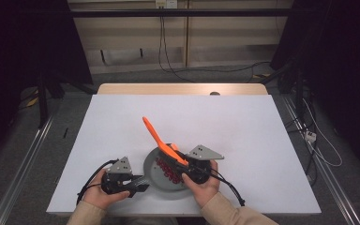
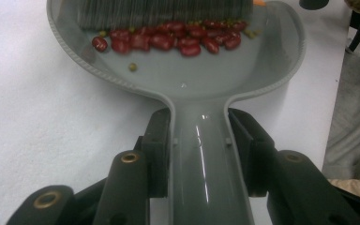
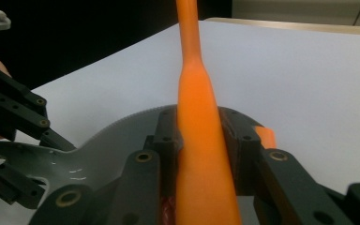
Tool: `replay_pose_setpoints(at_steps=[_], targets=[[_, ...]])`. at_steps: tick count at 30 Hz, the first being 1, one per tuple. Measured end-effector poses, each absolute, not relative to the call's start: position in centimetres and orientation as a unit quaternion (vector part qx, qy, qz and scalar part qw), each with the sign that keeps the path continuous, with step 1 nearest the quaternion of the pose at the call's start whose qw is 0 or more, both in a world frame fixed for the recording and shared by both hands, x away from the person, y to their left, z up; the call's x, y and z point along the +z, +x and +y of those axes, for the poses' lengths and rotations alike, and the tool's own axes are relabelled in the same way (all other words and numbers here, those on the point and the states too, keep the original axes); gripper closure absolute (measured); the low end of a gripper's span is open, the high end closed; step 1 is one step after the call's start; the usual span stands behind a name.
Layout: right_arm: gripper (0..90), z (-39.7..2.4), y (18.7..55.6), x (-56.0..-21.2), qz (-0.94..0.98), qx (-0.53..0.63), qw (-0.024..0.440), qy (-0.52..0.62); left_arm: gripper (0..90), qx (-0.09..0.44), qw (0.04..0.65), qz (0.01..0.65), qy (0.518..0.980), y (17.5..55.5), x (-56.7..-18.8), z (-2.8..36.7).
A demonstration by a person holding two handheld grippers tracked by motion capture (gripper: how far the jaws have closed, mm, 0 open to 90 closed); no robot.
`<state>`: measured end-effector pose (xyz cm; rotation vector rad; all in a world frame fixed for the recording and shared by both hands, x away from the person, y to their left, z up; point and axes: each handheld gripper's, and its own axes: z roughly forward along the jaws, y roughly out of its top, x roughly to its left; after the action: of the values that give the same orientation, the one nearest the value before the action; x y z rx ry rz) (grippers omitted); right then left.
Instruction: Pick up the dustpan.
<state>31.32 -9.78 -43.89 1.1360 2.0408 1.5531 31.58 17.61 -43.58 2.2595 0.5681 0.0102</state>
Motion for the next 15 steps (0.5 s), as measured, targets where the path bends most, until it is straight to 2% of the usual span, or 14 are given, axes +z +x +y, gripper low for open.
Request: replay_pose_setpoints(at_steps=[9, 15], targets=[[70.8, -11.9, 32.0, -42.5, 0.7, 0.562, 0.169, 0.408, 62.4, 0.001, 0.393, 0.219, 0.893, 31.6, -43.8, 17.7], [70.8, -15.2, 32.2, -42.0, 0.685, 0.56, 0.195, 0.424, 62.4, -0.001, 0.395, 0.218, 0.893, 31.5, -43.7, 17.7]])
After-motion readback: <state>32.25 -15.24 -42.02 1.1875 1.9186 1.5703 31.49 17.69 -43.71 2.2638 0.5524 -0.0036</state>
